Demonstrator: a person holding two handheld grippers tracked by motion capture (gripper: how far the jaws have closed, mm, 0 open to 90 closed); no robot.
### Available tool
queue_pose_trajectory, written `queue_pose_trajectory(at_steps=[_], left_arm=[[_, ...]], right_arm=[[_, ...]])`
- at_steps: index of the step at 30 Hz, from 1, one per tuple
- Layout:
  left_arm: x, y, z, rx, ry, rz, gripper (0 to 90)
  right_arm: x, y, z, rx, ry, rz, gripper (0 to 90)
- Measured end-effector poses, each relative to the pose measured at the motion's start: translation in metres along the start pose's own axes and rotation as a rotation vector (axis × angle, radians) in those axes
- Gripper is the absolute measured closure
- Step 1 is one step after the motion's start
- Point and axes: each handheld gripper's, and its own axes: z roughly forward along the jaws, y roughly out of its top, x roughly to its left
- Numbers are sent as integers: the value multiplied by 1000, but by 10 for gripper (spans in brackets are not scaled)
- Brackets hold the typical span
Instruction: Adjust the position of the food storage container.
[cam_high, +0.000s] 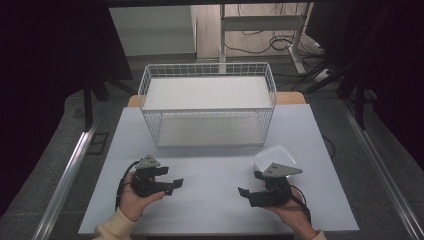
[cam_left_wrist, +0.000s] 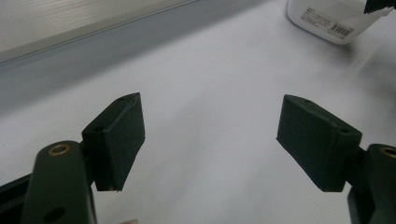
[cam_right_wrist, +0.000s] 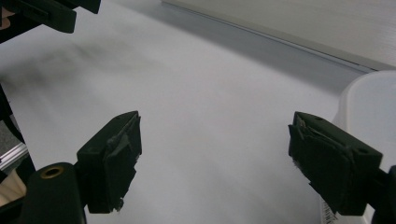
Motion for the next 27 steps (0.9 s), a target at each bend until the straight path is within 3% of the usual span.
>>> queue_pose_trajectory(at_steps=[21,27], left_arm=[[-1,-1,0,3,-5,10,229],[-1,-2,1,7,-2,7,230]], right_arm=[[-1,2,-2,-9,14,-18,229],[-2,4,-4,-9,26,-32,283]])
